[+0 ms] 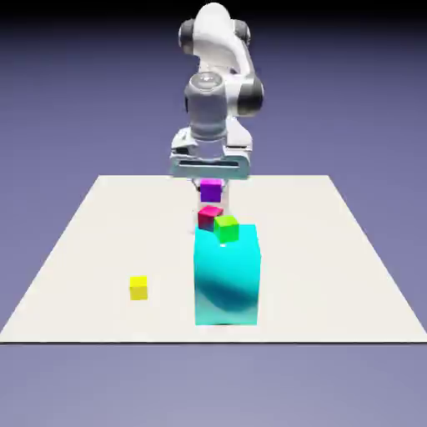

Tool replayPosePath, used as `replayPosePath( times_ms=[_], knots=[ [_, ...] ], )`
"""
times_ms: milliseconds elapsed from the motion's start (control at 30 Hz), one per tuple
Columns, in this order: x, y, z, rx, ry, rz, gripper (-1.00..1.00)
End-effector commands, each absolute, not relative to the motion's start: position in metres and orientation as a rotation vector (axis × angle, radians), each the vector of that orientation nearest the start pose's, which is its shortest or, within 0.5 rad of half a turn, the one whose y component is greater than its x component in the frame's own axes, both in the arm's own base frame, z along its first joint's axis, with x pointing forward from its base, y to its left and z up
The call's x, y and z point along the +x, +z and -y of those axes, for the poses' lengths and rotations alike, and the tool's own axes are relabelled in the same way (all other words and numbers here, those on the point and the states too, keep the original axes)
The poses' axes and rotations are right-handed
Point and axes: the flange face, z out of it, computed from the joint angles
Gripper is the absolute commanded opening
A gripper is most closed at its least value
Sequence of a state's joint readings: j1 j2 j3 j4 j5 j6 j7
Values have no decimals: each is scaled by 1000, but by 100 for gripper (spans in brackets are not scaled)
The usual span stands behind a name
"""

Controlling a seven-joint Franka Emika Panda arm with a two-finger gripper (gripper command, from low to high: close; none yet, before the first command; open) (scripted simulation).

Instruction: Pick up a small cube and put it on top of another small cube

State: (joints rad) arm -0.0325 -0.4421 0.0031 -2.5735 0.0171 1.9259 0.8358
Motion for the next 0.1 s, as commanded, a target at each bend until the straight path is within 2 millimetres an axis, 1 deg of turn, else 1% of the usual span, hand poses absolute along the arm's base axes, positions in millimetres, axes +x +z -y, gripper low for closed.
replayPosePath(
  times_ms=[0, 33, 67],
  knots=[
    [373, 397, 10, -2897, 310, -1351, 100],
    [373, 397, 10, -2897, 310, -1351, 100],
    [376, 412, 10, -2897, 310, -1351, 100]
  ],
)
